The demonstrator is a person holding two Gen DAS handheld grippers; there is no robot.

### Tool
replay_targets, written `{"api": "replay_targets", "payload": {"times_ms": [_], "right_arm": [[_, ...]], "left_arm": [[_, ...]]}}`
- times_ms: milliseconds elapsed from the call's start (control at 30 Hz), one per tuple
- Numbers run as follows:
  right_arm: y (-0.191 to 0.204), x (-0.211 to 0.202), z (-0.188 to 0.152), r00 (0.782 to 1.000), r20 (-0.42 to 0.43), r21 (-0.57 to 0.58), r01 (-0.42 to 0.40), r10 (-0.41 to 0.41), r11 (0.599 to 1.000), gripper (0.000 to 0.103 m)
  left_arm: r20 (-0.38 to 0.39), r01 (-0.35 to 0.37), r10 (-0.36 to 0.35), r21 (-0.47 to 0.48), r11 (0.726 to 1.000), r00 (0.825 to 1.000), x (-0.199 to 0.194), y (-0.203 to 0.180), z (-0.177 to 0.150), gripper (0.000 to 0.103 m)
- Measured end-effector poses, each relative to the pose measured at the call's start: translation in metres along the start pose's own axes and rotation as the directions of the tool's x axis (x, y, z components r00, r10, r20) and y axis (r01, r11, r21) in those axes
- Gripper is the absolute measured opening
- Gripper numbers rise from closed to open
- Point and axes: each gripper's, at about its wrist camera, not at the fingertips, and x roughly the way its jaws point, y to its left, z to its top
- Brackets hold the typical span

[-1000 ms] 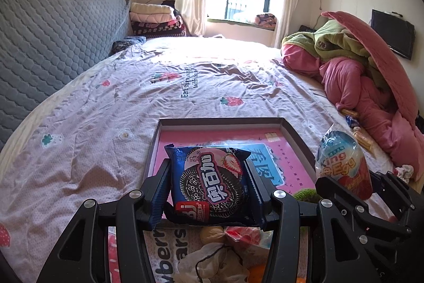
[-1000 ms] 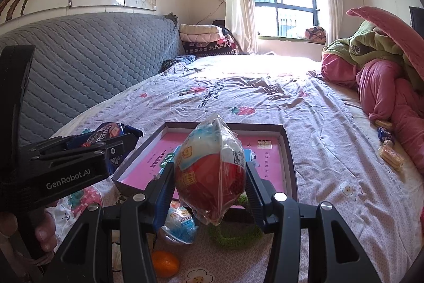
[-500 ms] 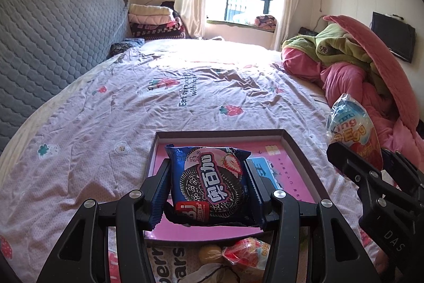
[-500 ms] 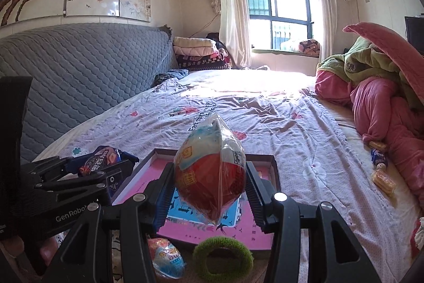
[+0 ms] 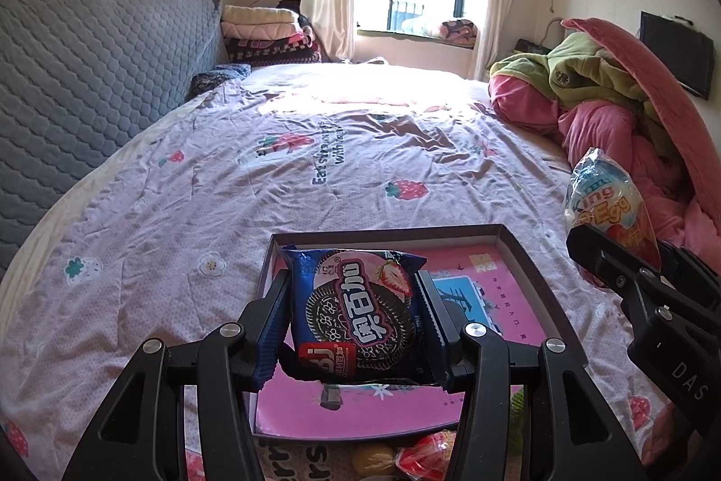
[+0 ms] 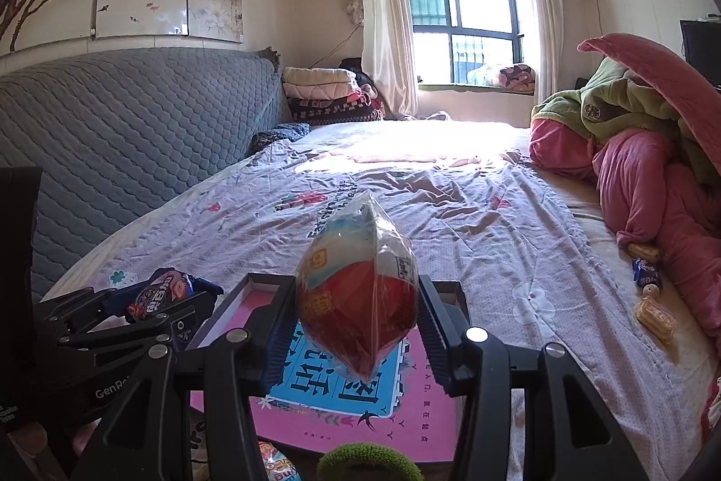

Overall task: Organize objects
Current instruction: 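Carry the snack pack and candy egg over the grey box with both tools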

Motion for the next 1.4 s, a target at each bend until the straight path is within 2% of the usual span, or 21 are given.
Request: {"api": "replay_targets", "payload": {"times_ms": [167, 267, 533, 700, 867, 967, 1233, 1400], "right_arm": [[-0.002, 0.015, 0.01, 1.0, -0.018, -0.02, -0.004, 0.004, 1.0, 0.051], [-0.007, 0.023, 0.01, 0.999, -0.033, 0.008, -0.008, 0.008, 1.0, 0.051], [-0.024, 0.038, -0.015, 0.996, -0.087, 0.056, 0.006, -0.001, 0.998, 0.051], [-0.033, 0.039, -0.025, 0.996, -0.085, 0.06, 0.016, -0.011, 0.998, 0.051], [-0.044, 0.045, -0.036, 0.994, -0.108, 0.075, 0.035, -0.027, 0.997, 0.051], [-0.049, 0.049, -0.04, 0.992, -0.12, 0.083, 0.039, -0.029, 0.996, 0.051], [-0.046, 0.048, -0.04, 0.993, -0.114, 0.065, 0.042, -0.035, 0.997, 0.051], [-0.042, 0.058, -0.044, 0.987, -0.16, 0.041, 0.04, -0.033, 0.998, 0.051]], "left_arm": [[-0.015, -0.004, 0.004, 0.001, 1.0, 1.0, 0.014, 0.0, 0.005, 0.054], [-0.022, -0.01, 0.011, 0.018, 1.0, 1.0, 0.023, -0.002, 0.006, 0.054], [-0.055, -0.013, 0.013, 0.0, 1.0, 0.998, 0.041, 0.01, -0.007, 0.054], [-0.058, -0.038, 0.04, 0.032, 0.999, 0.997, 0.046, 0.017, -0.013, 0.054], [-0.081, -0.017, 0.018, 0.006, 1.0, 0.997, 0.052, 0.024, -0.014, 0.054], [-0.069, -0.017, 0.019, 0.031, 0.999, 0.997, 0.053, 0.02, -0.015, 0.054], [-0.103, -0.035, 0.041, 0.052, 0.998, 0.994, 0.066, 0.016, -0.023, 0.054], [-0.116, -0.044, 0.05, 0.049, 0.998, 0.992, 0.072, 0.018, -0.026, 0.054]]}}
